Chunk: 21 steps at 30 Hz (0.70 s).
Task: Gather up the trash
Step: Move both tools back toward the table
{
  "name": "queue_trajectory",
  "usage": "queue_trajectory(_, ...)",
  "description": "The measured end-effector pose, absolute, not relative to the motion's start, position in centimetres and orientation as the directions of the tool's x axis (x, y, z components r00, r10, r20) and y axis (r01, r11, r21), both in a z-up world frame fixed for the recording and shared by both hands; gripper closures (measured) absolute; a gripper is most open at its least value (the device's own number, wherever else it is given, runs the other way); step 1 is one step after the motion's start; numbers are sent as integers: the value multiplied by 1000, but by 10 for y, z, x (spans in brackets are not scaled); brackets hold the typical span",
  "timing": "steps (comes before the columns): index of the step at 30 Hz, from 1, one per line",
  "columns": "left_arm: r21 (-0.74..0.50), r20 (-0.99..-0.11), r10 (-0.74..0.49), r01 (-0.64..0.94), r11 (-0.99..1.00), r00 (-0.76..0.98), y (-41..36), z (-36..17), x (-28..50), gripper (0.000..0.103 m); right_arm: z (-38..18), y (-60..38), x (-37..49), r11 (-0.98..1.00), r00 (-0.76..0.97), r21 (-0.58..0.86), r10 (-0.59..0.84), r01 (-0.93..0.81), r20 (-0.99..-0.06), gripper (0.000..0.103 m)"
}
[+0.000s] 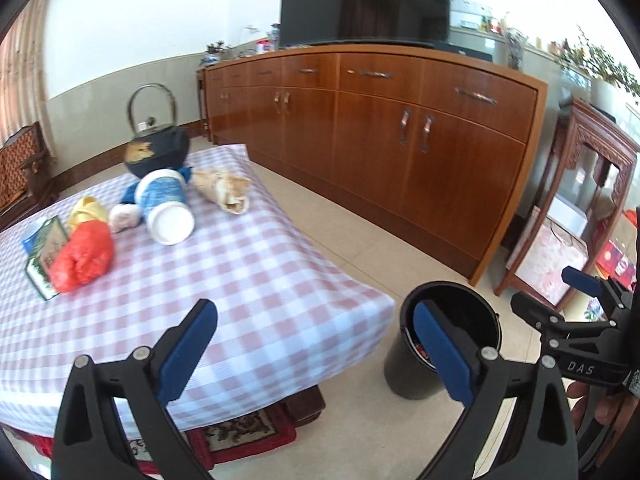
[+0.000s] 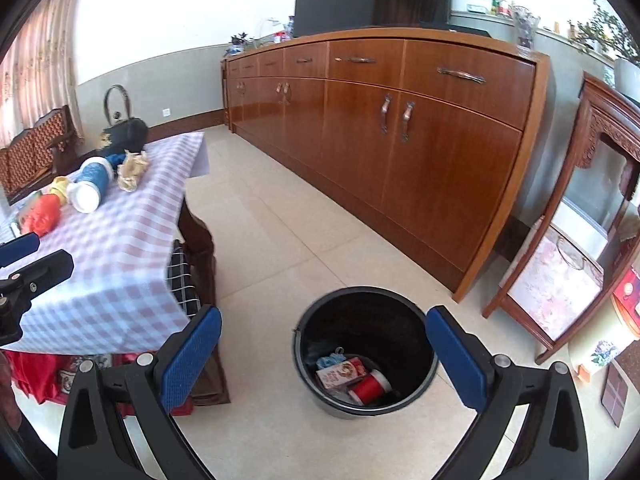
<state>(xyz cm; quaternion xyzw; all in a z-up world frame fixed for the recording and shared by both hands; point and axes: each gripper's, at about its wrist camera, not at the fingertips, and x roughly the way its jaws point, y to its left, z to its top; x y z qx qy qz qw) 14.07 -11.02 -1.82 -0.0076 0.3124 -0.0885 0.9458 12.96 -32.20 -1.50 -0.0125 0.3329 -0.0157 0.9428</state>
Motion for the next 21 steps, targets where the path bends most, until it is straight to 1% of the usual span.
queue_trajectory(9,-82,-573,-70,28,996,816,-50,-7,117,3,4,-259,132,995,795,-22,63,-96,-603,0)
queue_trajectory(17,-76,-553,8,-60,995,833,-9,1,97,3,20,-212,133,980,802,-19,149,-197,-579,0)
queue_trajectory(21,-121,-538,9,-88,989,843,15,6,89,3,28,-193,134,972,808,-15,187,-235,-559,0)
